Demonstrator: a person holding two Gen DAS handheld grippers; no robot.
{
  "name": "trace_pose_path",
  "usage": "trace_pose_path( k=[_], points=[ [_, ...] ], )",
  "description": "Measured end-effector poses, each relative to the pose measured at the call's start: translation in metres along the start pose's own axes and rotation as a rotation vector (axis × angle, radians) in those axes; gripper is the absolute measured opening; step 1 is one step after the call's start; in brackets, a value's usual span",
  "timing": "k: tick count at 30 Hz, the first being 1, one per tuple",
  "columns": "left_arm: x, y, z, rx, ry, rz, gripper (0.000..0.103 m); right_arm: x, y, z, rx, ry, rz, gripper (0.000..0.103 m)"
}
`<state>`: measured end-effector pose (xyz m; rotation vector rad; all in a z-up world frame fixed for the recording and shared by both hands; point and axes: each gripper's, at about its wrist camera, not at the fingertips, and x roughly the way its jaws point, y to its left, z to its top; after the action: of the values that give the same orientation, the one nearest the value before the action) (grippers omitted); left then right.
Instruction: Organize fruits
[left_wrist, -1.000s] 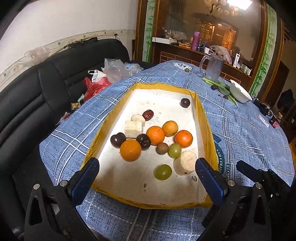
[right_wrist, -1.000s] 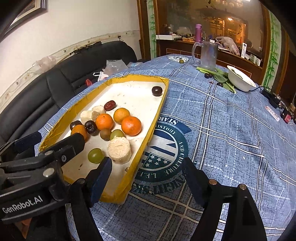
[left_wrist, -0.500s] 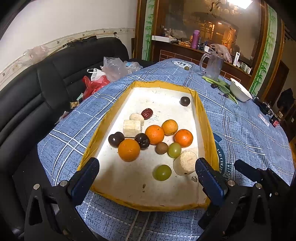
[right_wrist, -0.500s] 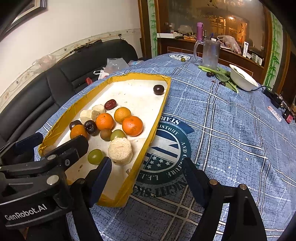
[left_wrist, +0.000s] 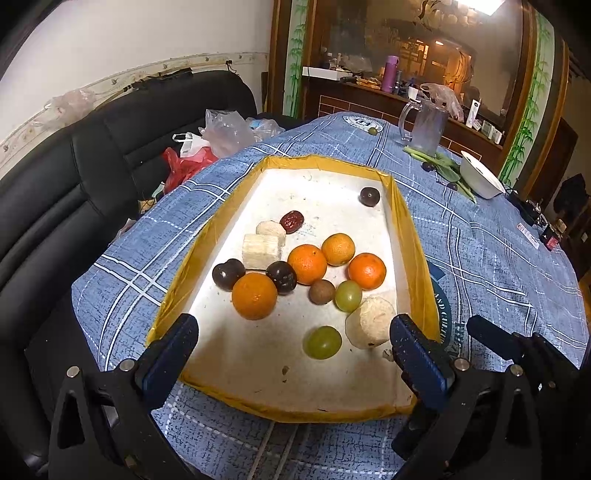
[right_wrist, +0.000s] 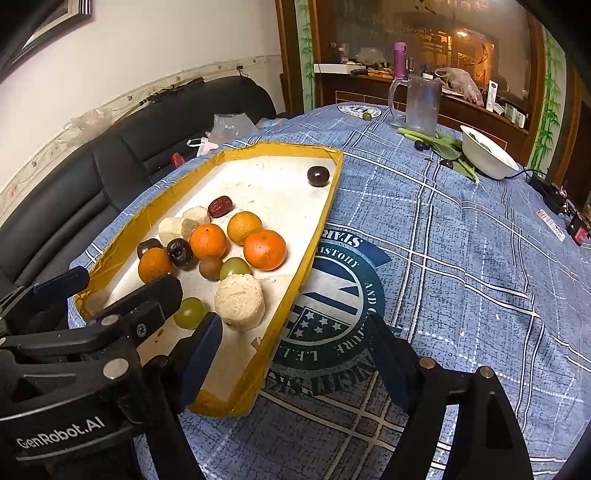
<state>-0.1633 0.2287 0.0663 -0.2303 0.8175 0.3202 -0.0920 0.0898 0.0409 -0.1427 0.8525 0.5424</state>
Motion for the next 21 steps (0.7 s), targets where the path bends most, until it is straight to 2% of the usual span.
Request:
trace_pose_path(
  k=[16,21],
  points=[
    [-0.0001,-0.0004,0.0000,0.001,0.001,0.000,0.103,0.0023,0.0005,-0.0013,-0.005,-0.001,0.007,0.084],
    [-0.0080,-0.0017,0.0035,0.012,-0.033,-0.018,0.103,-0.0027,0.0010,-0.0003,-0.013,-0.010,0.006,0.084]
  ],
)
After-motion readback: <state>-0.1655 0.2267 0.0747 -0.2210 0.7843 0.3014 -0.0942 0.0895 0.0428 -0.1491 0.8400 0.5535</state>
